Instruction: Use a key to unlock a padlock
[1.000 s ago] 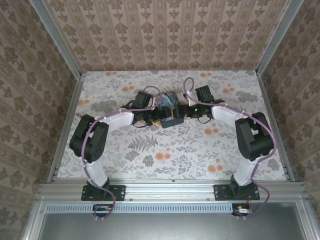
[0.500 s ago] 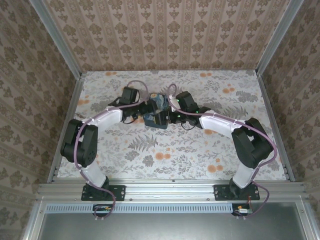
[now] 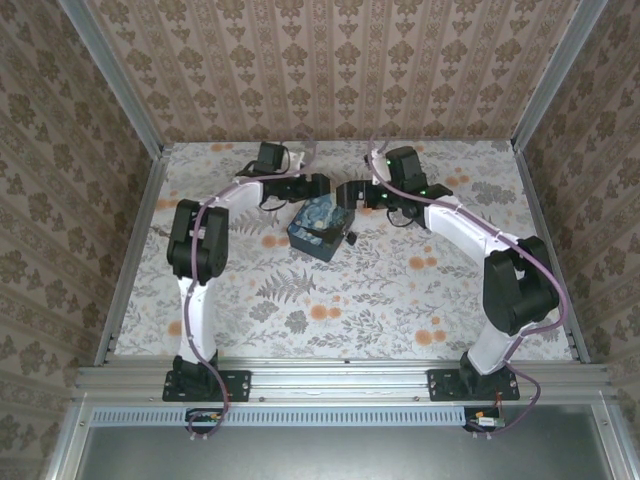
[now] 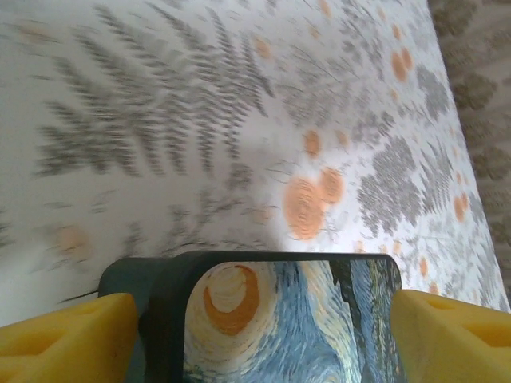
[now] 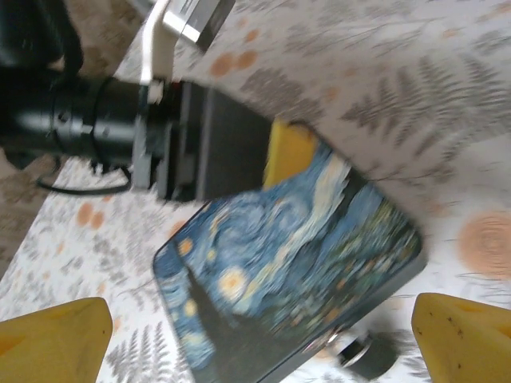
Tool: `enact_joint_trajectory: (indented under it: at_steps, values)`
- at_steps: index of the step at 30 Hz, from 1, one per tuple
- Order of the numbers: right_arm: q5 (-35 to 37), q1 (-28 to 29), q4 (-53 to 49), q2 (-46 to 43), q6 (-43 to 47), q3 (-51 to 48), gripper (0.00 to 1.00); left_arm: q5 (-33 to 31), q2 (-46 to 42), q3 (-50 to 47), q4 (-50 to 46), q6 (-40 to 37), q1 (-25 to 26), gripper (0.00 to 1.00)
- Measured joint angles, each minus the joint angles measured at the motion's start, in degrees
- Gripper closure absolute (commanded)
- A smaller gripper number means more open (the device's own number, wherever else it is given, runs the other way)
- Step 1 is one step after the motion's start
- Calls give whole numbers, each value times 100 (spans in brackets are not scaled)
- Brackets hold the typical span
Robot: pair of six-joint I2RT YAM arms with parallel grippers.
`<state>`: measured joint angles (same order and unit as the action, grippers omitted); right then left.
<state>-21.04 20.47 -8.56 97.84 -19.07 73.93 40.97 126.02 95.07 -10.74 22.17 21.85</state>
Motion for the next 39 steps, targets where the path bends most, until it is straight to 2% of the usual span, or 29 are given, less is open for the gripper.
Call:
enact_joint_trajectory:
  at_steps: [5,8,10,13,20,26,28,31,35,39]
  values:
    - [365,-323,-85,-39,-59,-319,2,549,264,675,-315,-387,643,14]
    - [354,-542,-240,-216,-63,-577,3,232,275,767,-431,-470,909,14]
    - [374,-612,-221,-260,-63,-658,3,103,251,741,-457,-444,942,14]
    - [391,-627,-192,-262,-66,-828,4,-98,-142,195,-398,-352,824,13]
    - [245,-627,-35,-264,-179,-1316,8,-660,-2000,-1471,-275,24,-293,14]
    - [131,-570,229,-262,-411,-1528,9,-1408,-3062,-2728,-619,223,-407,13]
    - [131,-496,295,-262,-466,-1528,9,-1869,-3261,-3040,-920,278,-629,12]
    - [131,-369,354,-262,-518,-1528,8,-2830,-3499,-3195,-1397,398,-1222,13]
    - [140,-306,361,-262,-538,-1526,9,-4085,-3742,-3058,-1781,595,-2039,19]
    - [140,-293,245,-264,-538,-1436,9,-4557,-3550,-2673,-1864,739,-2791,31]
